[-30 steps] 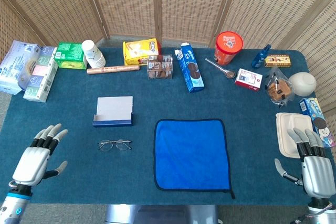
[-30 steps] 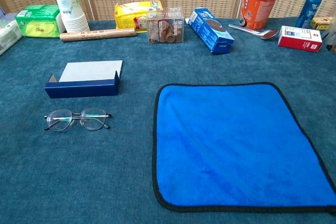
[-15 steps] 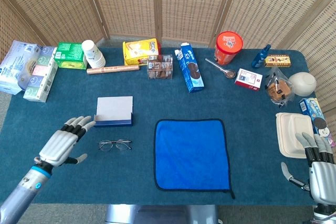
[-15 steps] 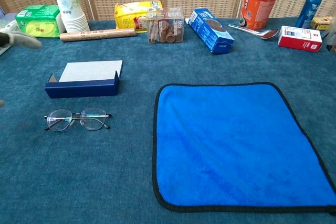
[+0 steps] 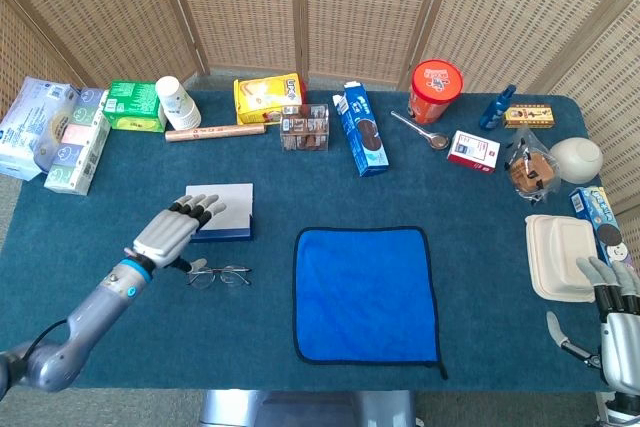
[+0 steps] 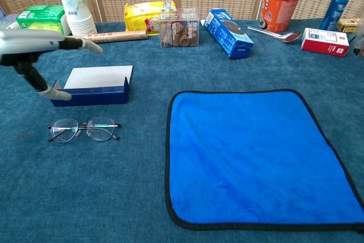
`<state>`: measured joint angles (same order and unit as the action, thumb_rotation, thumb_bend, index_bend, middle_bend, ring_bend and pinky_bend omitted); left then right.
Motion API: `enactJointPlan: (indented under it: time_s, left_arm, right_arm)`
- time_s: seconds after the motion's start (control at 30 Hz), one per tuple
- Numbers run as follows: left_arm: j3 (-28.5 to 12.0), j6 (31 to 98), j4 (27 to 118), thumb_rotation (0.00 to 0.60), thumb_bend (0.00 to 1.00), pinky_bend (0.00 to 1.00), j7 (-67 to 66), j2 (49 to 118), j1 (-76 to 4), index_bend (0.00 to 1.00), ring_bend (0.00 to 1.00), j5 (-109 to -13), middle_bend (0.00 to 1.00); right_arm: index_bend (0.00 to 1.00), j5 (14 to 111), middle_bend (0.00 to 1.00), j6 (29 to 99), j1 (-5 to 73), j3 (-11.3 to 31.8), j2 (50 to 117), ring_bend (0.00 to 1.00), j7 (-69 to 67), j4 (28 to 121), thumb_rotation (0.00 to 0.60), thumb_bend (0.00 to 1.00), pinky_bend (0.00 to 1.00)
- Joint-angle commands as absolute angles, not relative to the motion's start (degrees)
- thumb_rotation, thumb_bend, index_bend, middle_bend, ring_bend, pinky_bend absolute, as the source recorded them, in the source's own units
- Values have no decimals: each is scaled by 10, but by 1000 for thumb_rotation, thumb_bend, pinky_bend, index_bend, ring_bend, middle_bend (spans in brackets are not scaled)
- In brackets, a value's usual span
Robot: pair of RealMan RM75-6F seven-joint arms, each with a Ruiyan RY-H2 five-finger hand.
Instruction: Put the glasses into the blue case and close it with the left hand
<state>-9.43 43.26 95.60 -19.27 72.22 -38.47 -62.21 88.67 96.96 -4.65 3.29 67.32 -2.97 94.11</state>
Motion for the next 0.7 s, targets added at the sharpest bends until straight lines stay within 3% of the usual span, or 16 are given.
enactJointPlan:
  time_s: [0.03,0.37,0.7]
  left_arm:
    - [-91,422,914,553,237,41,-230,765,-419,37,0,-583,4]
    - [-88,450,833,550,238,37,-271,848,-457,20,0,-524,3]
    - [-113,454,741,552,238,38,-283,925,-502,20,0,-466,12]
  right_arm:
    - [143,883,135,970,-48,35,671,0,-33,938,395,344,37]
    - [143,878,136,976,-54,41,666,0,-50,931,397,344,37]
    - [143,874,135,989,-66,43,667,0,-69,922,400,343,36]
